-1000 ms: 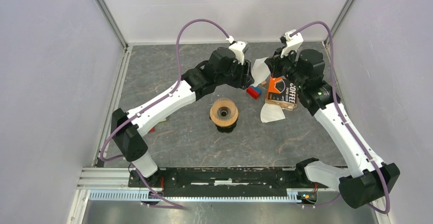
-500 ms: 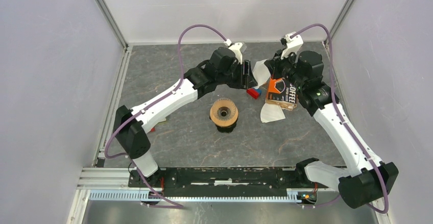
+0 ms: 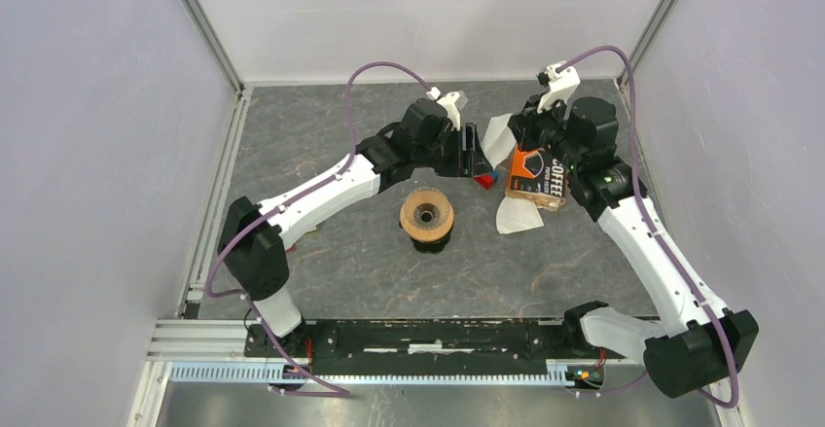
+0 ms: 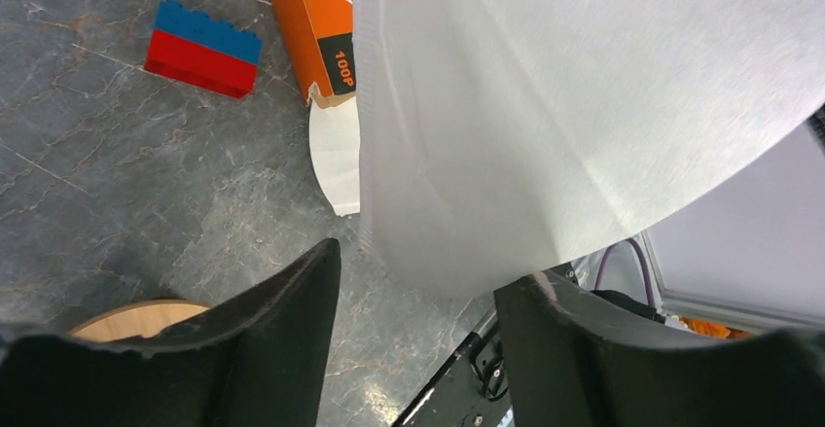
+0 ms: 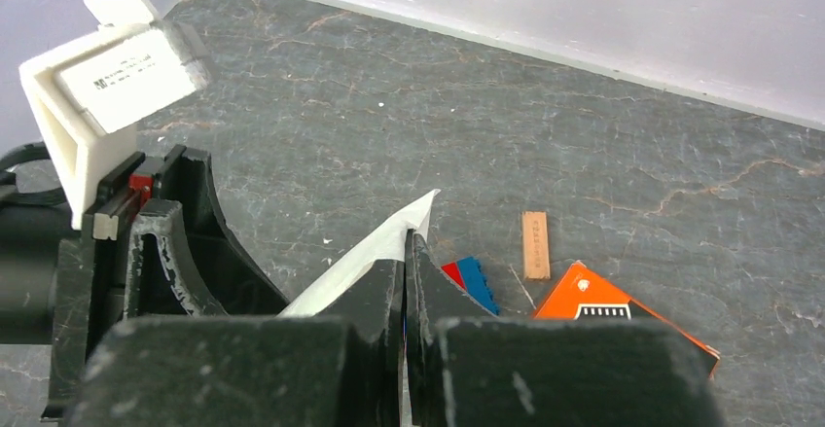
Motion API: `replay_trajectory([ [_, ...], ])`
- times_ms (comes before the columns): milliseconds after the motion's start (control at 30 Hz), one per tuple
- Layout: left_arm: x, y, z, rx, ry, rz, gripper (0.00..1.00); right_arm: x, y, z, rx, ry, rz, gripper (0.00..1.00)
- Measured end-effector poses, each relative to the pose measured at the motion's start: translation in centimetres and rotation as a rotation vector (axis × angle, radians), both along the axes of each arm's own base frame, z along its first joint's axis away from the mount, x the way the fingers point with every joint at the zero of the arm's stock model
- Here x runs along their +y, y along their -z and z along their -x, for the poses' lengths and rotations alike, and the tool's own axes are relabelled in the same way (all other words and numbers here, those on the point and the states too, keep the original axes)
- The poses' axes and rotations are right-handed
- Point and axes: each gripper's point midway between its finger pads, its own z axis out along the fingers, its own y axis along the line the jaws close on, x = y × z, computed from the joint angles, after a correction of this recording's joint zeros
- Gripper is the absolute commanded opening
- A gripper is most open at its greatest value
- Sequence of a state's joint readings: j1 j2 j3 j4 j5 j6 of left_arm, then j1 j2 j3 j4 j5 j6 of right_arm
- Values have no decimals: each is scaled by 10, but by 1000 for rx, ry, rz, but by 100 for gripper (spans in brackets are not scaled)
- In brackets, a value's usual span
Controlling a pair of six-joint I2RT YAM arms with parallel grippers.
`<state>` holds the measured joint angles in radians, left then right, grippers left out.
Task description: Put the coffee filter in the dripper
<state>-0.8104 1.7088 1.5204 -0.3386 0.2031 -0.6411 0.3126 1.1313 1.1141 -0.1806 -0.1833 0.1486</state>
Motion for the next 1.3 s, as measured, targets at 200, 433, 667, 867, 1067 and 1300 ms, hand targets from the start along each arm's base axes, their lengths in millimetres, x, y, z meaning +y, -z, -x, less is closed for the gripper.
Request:
replay_trajectory([
  [200,0,12,2,36,13,28,49,-2,-1,0,3,5,-9,0],
  [433,1,10,-4,52,17,77,59,0,-2,2,2,-8,-17,0],
  [667,1,3,-5,35,27,112,69,-3,-2,0,1,5,-18,0],
  [867,8,-6,3,11,32,133,72,-7,3,-3,36,51,-62,0],
  [1067,3,-23,4,-29,63,188,77,-15,18,-16,122,126,-151,0],
  [1300,14,-33,-9,-50,41,213,79,-18,23,-21,181,178,-242,0],
])
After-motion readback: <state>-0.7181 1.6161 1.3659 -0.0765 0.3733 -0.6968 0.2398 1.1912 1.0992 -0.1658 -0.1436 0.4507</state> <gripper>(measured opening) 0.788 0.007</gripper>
